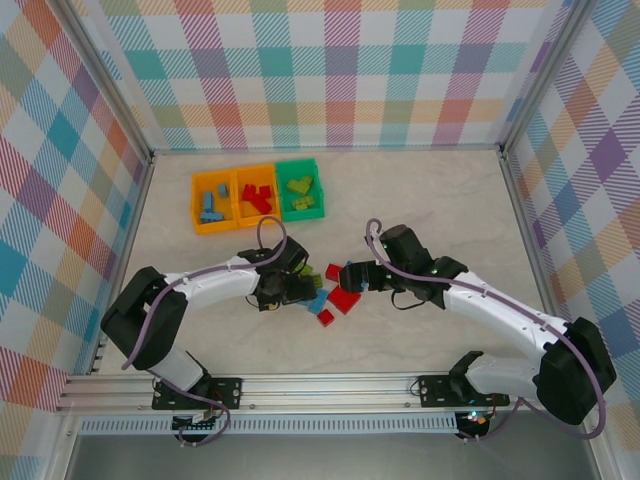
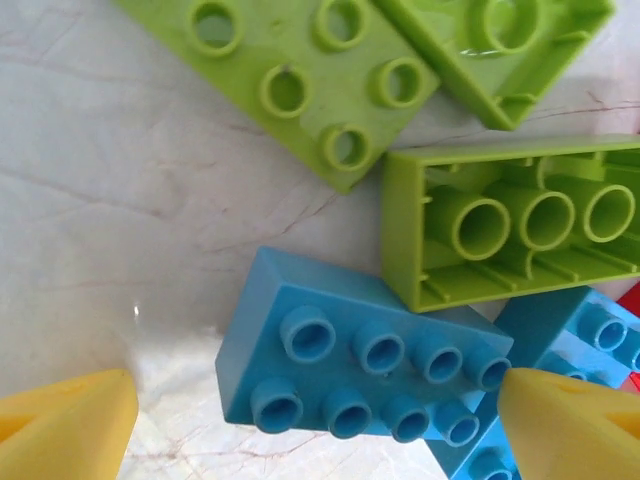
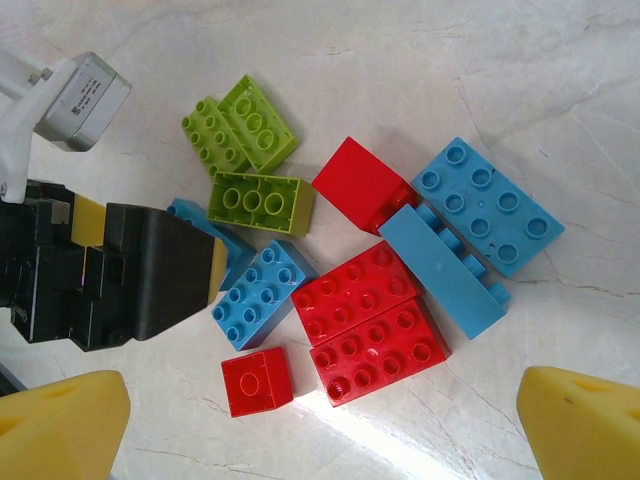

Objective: Sort the legos into containers by color

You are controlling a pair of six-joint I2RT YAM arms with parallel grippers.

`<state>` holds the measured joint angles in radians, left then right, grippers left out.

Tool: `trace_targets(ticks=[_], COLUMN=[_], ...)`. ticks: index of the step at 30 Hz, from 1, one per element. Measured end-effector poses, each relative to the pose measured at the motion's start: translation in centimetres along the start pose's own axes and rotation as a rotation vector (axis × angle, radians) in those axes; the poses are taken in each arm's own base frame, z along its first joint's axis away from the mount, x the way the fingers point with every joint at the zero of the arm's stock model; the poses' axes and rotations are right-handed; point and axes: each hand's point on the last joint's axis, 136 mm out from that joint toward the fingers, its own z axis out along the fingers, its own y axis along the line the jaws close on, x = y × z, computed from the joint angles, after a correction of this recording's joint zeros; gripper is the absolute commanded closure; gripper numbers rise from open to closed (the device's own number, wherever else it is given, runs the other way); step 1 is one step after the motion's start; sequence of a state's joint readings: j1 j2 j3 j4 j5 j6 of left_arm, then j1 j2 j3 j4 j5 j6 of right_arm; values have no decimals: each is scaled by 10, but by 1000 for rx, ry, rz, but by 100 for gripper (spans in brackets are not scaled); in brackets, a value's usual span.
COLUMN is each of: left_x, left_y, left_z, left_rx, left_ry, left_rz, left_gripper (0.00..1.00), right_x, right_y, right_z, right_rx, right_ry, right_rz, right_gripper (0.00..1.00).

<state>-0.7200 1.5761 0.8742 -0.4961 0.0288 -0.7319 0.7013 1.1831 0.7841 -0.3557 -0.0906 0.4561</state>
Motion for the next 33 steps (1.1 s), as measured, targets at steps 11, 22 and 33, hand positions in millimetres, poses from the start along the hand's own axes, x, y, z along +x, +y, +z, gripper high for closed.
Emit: trace_targets(ticks=[11,22,33], left_x=[-2,-2,-20], left_y=[-1,18,4], left_z=[7,9,-25], left_rx=[-27,-122,-43], left_ry=[-1,-9,-138], left_rz=[105,128,130], left_gripper=[8,63,81], right_x=[1,1,2], right_y=[0,0,9], right_z=[0,0,2], right_rx=[2,1,-49], right_ry=[3,3,17], right_rz=[1,1,-2], right_gripper=[0,0,0])
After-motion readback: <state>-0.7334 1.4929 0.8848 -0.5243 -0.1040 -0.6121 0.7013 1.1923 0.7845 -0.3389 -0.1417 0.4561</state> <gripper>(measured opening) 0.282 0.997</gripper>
